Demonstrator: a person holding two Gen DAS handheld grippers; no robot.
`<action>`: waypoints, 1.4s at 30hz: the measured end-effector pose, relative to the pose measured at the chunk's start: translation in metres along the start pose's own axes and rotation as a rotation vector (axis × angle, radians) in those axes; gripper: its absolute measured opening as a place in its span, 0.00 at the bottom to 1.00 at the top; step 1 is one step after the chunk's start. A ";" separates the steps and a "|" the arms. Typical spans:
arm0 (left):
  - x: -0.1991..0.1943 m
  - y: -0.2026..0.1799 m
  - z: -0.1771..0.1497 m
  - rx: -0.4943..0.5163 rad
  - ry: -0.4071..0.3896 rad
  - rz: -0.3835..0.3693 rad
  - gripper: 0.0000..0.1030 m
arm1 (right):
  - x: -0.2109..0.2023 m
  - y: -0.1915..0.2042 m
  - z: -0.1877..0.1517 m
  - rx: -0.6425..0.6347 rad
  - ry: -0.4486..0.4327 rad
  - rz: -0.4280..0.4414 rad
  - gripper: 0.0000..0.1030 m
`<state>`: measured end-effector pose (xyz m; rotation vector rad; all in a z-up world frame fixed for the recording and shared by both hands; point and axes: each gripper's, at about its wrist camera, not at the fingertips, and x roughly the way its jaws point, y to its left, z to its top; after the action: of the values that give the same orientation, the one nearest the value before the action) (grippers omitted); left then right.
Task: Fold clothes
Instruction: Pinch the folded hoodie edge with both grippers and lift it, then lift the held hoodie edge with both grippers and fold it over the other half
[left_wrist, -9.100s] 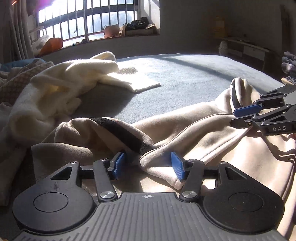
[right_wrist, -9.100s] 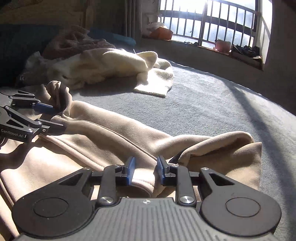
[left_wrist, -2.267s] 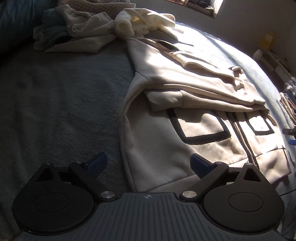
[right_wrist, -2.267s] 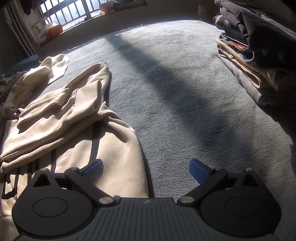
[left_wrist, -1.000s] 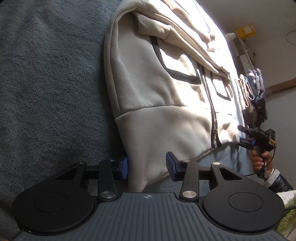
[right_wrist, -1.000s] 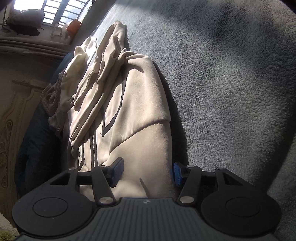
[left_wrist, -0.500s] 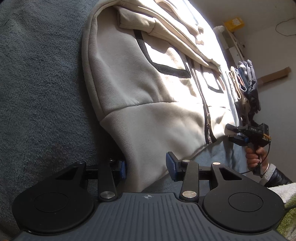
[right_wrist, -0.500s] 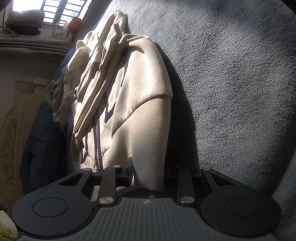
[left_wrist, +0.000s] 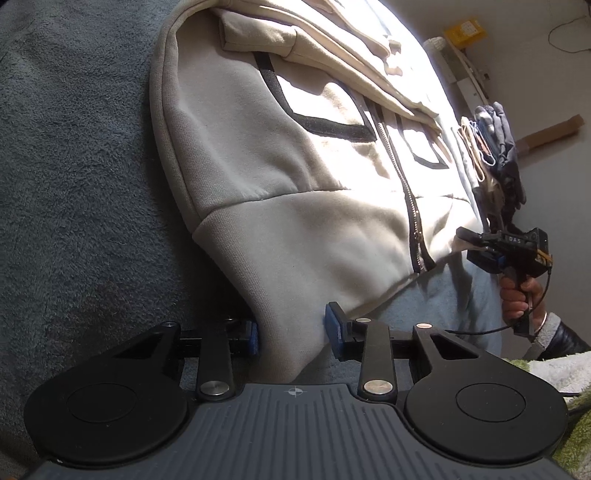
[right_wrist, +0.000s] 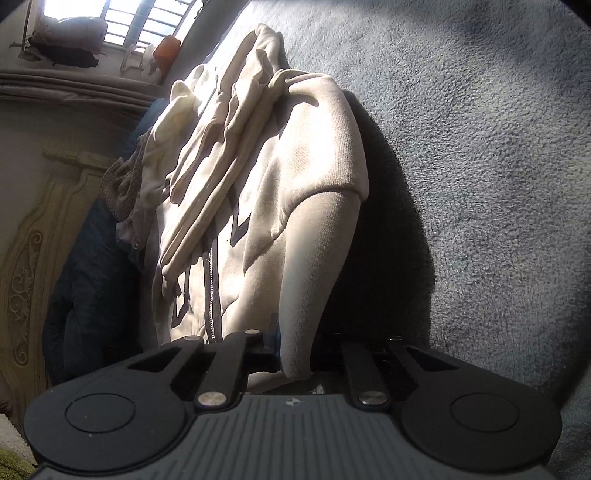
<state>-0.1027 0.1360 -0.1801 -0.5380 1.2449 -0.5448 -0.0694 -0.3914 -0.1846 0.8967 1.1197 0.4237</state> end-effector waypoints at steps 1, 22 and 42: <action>-0.002 -0.001 0.000 0.009 -0.015 -0.010 0.19 | -0.003 0.002 0.000 -0.007 -0.010 0.012 0.11; -0.064 -0.032 0.068 0.052 -0.378 -0.225 0.11 | -0.020 0.091 0.055 -0.200 -0.158 0.176 0.11; -0.033 0.029 0.261 -0.074 -0.535 -0.189 0.12 | 0.084 0.137 0.238 -0.212 -0.217 0.179 0.11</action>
<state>0.1457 0.2013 -0.1142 -0.8090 0.7101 -0.4715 0.1981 -0.3470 -0.0905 0.8359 0.7826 0.5672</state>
